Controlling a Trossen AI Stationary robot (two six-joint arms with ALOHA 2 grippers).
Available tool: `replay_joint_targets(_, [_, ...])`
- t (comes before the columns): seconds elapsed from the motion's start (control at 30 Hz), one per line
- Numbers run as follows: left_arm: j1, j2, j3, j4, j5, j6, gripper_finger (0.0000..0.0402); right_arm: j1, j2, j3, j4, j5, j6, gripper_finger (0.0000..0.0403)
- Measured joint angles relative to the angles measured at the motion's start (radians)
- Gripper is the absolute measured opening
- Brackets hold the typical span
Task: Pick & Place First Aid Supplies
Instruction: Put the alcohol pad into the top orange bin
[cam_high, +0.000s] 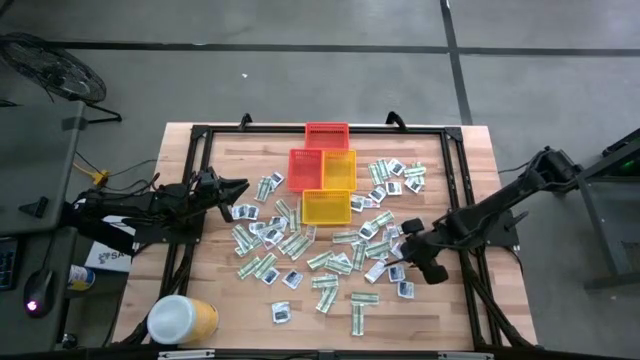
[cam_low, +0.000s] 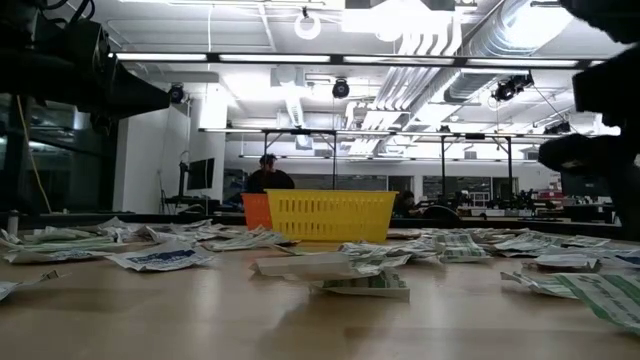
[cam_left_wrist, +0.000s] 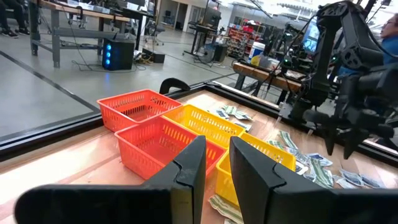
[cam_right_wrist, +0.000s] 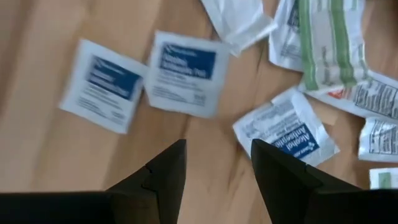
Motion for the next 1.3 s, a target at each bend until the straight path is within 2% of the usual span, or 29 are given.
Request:
replay_joint_targets(0.23, [0.000,0.000,0.000,0.000,0.000,0.000,0.0073,-0.001,0.070,0.000,0.000,0.101,-0.045,0.0174])
replay_joint_targets(0.6, [0.000,0.000,0.000,0.000,0.000,0.000,0.0073,-0.001,0.127,0.005,0.005,0.095,-0.101,0.0168])
replay_joint_targets(0.7, [0.000,0.000,0.000,0.000,0.000,0.000,0.0073,-0.001,0.132,0.004,0.002,0.091,-0.102,0.0142])
replay_joint_targets(1.0, [0.000,0.000,0.000,0.000,0.000,0.000,0.0073,-0.001,0.134,0.003,-0.009,0.090,-0.093,0.0015])
replay_joint_targets(1.13, [0.000,0.000,0.000,0.000,0.000,0.000,0.0073,-0.002,0.135,0.017,-0.020,0.093,-0.055,0.0008])
replay_joint_targets(1.3, [0.000,0.000,0.000,0.000,0.000,0.000,0.0073,-0.020,0.140,0.101,-0.158,0.133,0.045,0.0002])
